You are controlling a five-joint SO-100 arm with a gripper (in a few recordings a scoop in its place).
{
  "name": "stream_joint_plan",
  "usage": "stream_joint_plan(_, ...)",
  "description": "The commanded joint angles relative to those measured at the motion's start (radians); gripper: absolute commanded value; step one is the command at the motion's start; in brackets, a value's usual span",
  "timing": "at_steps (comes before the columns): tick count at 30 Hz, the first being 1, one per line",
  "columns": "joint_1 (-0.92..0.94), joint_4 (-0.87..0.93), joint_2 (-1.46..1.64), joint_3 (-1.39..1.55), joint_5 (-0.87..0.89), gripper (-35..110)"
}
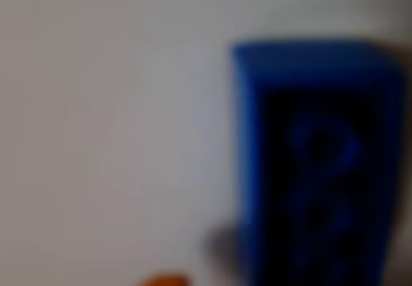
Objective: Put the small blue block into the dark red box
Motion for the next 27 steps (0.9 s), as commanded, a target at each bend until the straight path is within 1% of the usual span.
stream_joint_plan(1,0.002,0.008,0.000,-0.067,0.011,22)
stream_joint_plan(5,0.002,0.012,-0.032,-0.091,0.015,21)
stream_joint_plan(8,0.011,0.011,-0.041,-0.091,0.023,18)
stream_joint_plan(10,0.020,0.009,-0.048,-0.087,0.023,13)
stream_joint_plan(13,0.028,0.002,-0.055,-0.081,0.015,1)
stream_joint_plan(18,0.028,0.002,-0.069,-0.092,0.012,0)
stream_joint_plan(21,0.035,0.049,-0.074,-0.140,0.006,0)
stream_joint_plan(23,0.058,0.120,-0.063,-0.204,-0.011,0)
stream_joint_plan(27,0.118,0.238,0.048,-0.267,-0.051,0)
